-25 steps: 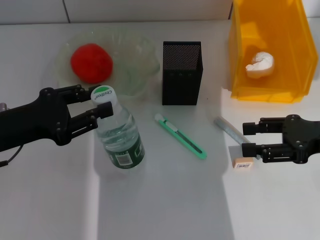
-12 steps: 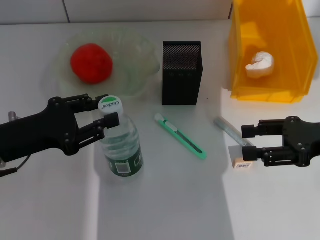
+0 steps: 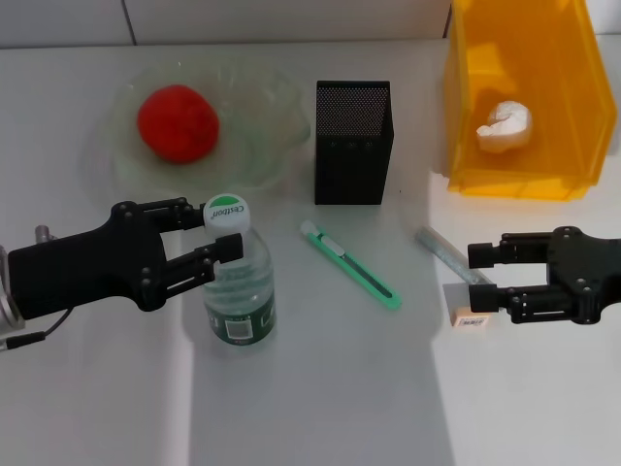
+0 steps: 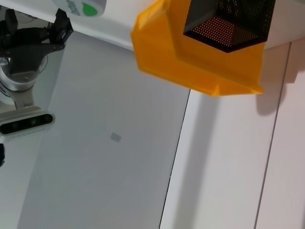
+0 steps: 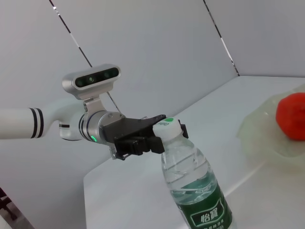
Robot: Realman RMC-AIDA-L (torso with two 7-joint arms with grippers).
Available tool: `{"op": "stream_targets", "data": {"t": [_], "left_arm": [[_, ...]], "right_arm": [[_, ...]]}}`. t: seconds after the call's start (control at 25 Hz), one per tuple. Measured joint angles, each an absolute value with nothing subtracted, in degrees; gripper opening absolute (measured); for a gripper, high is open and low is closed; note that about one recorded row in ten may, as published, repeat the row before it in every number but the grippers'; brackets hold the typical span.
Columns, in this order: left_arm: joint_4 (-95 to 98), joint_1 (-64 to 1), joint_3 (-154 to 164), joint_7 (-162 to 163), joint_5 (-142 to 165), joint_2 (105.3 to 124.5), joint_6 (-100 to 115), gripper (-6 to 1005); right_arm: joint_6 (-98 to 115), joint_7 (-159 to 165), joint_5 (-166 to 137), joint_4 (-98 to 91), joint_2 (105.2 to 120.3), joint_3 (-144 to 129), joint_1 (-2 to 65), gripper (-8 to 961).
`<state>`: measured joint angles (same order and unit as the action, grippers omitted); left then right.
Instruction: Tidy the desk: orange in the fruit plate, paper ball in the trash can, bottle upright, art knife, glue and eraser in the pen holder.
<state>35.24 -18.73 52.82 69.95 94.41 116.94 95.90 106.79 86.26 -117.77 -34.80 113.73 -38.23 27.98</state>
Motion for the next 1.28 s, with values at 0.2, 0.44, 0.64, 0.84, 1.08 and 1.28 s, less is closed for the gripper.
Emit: {"op": "stream_targets", "data": {"t": [0.2, 0.44, 0.64, 0.84, 1.08, 1.28], "left_arm": [[34.9, -18.4, 47.8, 69.8, 95.3, 117.11, 100.9, 445], [35.3, -18.5, 40.6, 69.7, 95.1, 117.29, 110.2, 634], [35.9, -19.0, 39.1, 71.3, 94.3, 117.25, 114.5, 751], [40.7, -19.1, 43.9, 76.8, 94.3, 116.78, 115.1, 749], [46.2, -18.9, 53.8, 81.2, 94.4, 116.57, 115.2, 746], [46.8, -18.9, 58.9, 81.7, 96.0, 116.62, 115.2, 743]], "right_arm": [[106.9, 86.3, -117.8, -34.8, 113.71, -38.2, 28.0, 696], [106.9, 86.7, -117.8, -34.8, 113.49, -38.2, 28.0, 696], [106.6, 86.7, -117.8, -34.9, 113.42, -38.1, 28.0, 696], [106.5, 86.7, -117.8, -35.2, 112.94, -36.4, 28.0, 696], [106.5, 87.7, -117.8, -35.4, 111.95, -29.5, 28.1, 696], [106.1, 92.4, -117.7, -37.5, 111.08, -27.1, 29.0, 695]]}}
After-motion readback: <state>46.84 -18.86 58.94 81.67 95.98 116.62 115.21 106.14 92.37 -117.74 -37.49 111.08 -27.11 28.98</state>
